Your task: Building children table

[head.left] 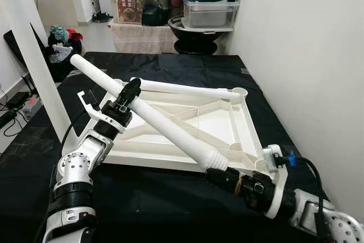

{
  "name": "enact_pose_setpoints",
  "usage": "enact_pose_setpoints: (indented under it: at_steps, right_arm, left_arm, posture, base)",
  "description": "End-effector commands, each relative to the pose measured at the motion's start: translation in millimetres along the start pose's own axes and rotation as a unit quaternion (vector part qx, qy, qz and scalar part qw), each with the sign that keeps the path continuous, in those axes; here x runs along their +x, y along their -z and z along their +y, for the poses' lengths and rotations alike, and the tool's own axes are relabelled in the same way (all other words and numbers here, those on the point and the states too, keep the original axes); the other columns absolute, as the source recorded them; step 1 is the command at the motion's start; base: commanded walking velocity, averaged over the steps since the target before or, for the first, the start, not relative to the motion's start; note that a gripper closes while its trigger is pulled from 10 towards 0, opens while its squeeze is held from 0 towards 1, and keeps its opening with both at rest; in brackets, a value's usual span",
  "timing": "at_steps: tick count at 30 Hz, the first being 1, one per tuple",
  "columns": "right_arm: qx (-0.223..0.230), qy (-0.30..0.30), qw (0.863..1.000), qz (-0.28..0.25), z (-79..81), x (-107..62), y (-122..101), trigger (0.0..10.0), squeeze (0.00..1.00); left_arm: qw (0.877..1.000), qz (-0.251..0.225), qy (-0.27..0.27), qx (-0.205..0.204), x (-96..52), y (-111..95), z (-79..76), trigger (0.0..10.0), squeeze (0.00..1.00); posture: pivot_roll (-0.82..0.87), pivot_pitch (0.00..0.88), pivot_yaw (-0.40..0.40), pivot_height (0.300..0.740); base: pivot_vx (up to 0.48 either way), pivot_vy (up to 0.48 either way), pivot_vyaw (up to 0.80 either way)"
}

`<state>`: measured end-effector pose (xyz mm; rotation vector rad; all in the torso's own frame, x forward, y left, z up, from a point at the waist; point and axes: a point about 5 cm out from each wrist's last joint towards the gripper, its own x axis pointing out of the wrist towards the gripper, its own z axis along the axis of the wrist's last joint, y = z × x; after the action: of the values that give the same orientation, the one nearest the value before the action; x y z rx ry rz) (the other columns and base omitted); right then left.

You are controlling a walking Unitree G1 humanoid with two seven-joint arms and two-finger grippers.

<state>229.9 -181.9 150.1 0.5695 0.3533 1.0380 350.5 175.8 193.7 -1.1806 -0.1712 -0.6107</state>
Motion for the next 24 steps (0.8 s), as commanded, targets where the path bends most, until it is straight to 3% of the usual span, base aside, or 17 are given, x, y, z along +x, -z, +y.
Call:
enact_pose_setpoints:
  at_steps: [1, 6, 8, 10, 11, 17, 20, 21, 24]
  right_arm:
    - [-0.019, 0.007, 1.0, 0.016, -0.8, -4.4, -1, 10.0, 1.0]
    - [-0.047, 0.032, 0.997, 0.05, -7.1, -17.7, -4, 10.0, 1.0]
    - [-0.09, 0.086, 0.987, 0.098, -17.7, -40.9, -12, 10.0, 1.0]
    - [-0.134, 0.135, 0.971, 0.144, -26.3, -59.9, -20, 10.0, 1.0]
    - [-0.134, 0.135, 0.971, 0.144, -26.3, -59.9, -20, 10.0, 1.0]
    - [-0.24, 0.232, 0.919, 0.212, -39.0, -84.5, -45, 10.0, 1.0]
    - [-0.262, 0.241, 0.92, 0.165, -33.2, -81.5, -72, 10.0, 1.0]
    - [-0.262, 0.241, 0.92, 0.165, -33.2, -81.5, -72, 10.0, 1.0]
    - [-0.294, 0.186, 0.931, 0.114, -10.5, -52.4, -103, 10.0, 1.0]
  left_arm:
    - [1.0, 0.008, 0.004, 0.006, 4.5, 0, -2.8, 0.0, 0.0]
    - [1.0, 0.008, 0.005, 0.009, 6.0, -2, -3.8, 0.0, 0.0]
    - [1.0, 0.005, 0.004, 0.012, 6.5, -4, -3.9, 0.0, 0.0]
    - [1.0, 0.004, 0.002, 0.013, 6.7, -5, -3.3, 0.0, 0.0]
    - [1.0, 0.004, 0.002, 0.013, 6.7, -5, -3.3, 0.0, 0.0]
    - [1.0, 0.005, -0.002, 0.009, 7.2, -2, -1.6, 0.0, 0.0]
    - [1.0, 0.015, 0.001, 0.012, 8.2, -1, -2.5, 0.3, 0.0]
    - [1.0, 0.015, 0.001, 0.012, 8.2, -1, -2.5, 0.3, 0.0]
    - [0.999, 0.037, 0.0, 0.021, 12.0, 7, -1.5, 0.4, 0.0]
  posture:
    - [0.02, 0.0, -0.039, 0.74]
    - [0.01, 0.0, -0.039, 0.74]
    - [0.01, 0.0, -0.039, 0.74]
    - [0.01, 0.0, -0.037, 0.74]
    - [0.01, 0.0, -0.037, 0.74]
    - [0.01, 0.0, -0.031, 0.74]
    - [0.01, 0.0, -0.022, 0.74]
    - [0.01, 0.0, -0.022, 0.74]
    - [0.01, 0.0, -0.015, 0.74]
  base:
    - [0.0, 0.0, 0.0]
    - [0.0, 0.0, 0.0]
    - [0.0, 0.0, 0.0]
    - [0.0, 0.0, 0.0]
    - [0.0, 0.0, 0.0]
    - [0.0, 0.0, 0.0]
    - [0.0, 0.0, 0.0]
    - [0.0, 0.0, 0.0]
    - [0.0, 0.0, 0.0]
